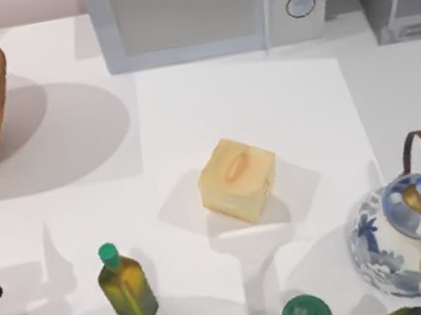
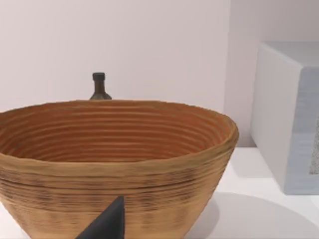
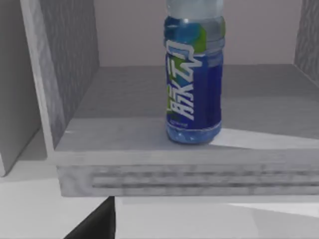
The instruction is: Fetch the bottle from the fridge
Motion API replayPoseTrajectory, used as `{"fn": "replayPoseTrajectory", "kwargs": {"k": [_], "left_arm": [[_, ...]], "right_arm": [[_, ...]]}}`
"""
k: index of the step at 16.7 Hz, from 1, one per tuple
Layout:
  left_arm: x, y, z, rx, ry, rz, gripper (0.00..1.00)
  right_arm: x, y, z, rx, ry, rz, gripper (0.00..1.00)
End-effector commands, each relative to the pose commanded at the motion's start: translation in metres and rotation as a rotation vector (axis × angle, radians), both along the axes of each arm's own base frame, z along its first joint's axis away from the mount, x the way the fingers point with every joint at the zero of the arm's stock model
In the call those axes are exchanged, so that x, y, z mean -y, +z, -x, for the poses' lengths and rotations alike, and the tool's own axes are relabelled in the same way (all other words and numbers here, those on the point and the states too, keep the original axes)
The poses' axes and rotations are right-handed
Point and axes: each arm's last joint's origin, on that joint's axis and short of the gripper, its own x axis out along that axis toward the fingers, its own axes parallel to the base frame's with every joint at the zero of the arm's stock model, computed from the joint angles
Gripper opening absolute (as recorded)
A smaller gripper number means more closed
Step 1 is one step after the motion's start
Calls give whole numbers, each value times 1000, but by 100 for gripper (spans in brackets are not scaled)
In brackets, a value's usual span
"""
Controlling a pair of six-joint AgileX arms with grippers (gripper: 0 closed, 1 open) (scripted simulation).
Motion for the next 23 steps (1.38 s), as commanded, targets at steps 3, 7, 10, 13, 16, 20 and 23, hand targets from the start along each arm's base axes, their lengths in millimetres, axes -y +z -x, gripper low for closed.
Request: {"fn": "replayPoseTrajectory", "kwargs": {"k": [3, 7, 10, 13, 16, 20, 23], "left_arm": [[0, 0, 0, 0, 0, 0, 100], [0, 0, 0, 0, 0, 0, 100], [0, 0, 0, 0, 0, 0, 100], [0, 0, 0, 0, 0, 0, 100], [0, 0, 0, 0, 0, 0, 100], [0, 0, 0, 0, 0, 0, 100], [0, 0, 0, 0, 0, 0, 100]], "right_arm": [[14, -12, -5, 20, 0, 7, 100], [23, -21, -7, 38, 1, 17, 100], [23, -21, -7, 39, 1, 17, 100], [22, -21, -7, 39, 5, 18, 100], [24, -9, -24, 112, 32, 71, 100], [26, 10, -77, 210, 66, 125, 100], [22, 12, -128, 209, 67, 108, 100]]}}
